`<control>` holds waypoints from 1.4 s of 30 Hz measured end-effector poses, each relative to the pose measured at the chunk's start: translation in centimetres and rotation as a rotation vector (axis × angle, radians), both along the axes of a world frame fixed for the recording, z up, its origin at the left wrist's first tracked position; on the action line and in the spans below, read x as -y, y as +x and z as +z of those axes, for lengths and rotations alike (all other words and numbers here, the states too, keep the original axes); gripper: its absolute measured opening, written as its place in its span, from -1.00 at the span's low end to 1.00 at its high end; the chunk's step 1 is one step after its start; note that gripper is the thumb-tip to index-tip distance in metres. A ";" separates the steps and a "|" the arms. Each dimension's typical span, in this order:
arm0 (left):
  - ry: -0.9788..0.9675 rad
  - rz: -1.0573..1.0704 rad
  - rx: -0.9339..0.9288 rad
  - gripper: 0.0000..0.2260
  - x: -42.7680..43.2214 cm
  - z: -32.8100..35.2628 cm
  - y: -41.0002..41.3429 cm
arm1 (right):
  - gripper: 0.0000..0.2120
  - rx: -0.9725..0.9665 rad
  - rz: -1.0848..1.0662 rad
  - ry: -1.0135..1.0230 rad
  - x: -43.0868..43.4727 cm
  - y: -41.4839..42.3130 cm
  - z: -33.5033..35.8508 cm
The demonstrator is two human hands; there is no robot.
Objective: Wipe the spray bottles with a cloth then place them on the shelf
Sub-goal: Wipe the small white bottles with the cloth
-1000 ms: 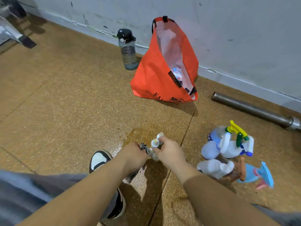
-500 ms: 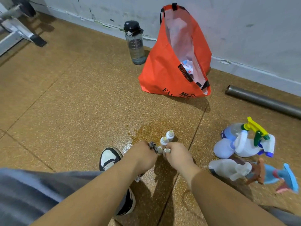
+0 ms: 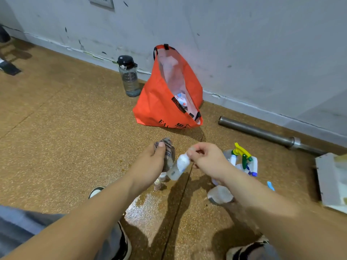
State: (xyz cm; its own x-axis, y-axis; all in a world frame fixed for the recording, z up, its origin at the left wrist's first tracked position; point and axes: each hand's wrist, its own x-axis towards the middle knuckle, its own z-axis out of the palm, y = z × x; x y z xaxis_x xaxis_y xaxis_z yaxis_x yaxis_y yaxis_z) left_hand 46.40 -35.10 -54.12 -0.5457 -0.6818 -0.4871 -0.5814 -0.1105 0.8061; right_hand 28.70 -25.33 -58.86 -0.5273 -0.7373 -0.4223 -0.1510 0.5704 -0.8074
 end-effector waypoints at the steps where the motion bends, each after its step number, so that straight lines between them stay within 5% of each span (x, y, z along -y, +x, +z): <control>1: -0.030 -0.001 -0.057 -0.65 -0.4 0.6 -0.1 | -0.86 0.002 -0.002 -0.031 -0.1 -0.3 1.6; 4: -0.169 -0.124 -0.217 -0.71 -2.8 3.7 -0.7 | -0.84 0.010 -0.008 -0.122 -1.0 -0.5 6.5; 9: -0.427 -0.412 -0.343 -0.46 -6.7 5.0 -1.8 | -0.80 -0.044 -0.098 -0.221 -4.4 0.4 13.3; 17: -0.692 -0.294 -0.554 -0.65 -5.6 5.2 -2.8 | -0.90 -0.099 -0.141 -0.405 -5.6 3.1 17.7; 19: -0.553 -0.222 -0.607 -0.74 -5.0 5.8 -3.4 | -0.89 -0.052 -0.173 -0.420 -5.4 2.3 17.6; 24: 0.158 -0.020 -0.468 -0.70 -4.6 5.8 -5.5 | -0.85 0.180 -0.328 -0.442 -4.9 -1.5 18.2; 26: -0.018 -0.041 -0.400 -0.67 -4.9 5.5 -6.0 | -0.87 0.211 -0.354 -0.439 -4.7 -2.0 18.0; 30: -0.738 -0.303 -0.358 -0.57 -6.4 6.5 -6.5 | -0.89 0.159 -0.311 -0.438 -4.3 -0.7 16.6; 33: -0.822 -0.317 -0.389 -0.53 -5.6 6.7 -6.5 | -0.87 0.131 -0.308 -0.492 -4.6 -0.3 16.7; 37: -0.521 -0.243 -0.527 -0.73 -4.8 6.4 -6.3 | -0.89 0.147 -0.396 -0.518 -5.4 -1.6 17.5; 42: 0.503 0.136 -0.500 -0.62 -6.3 6.2 -7.3 | -0.92 0.229 -0.521 -0.508 -6.1 -3.1 17.3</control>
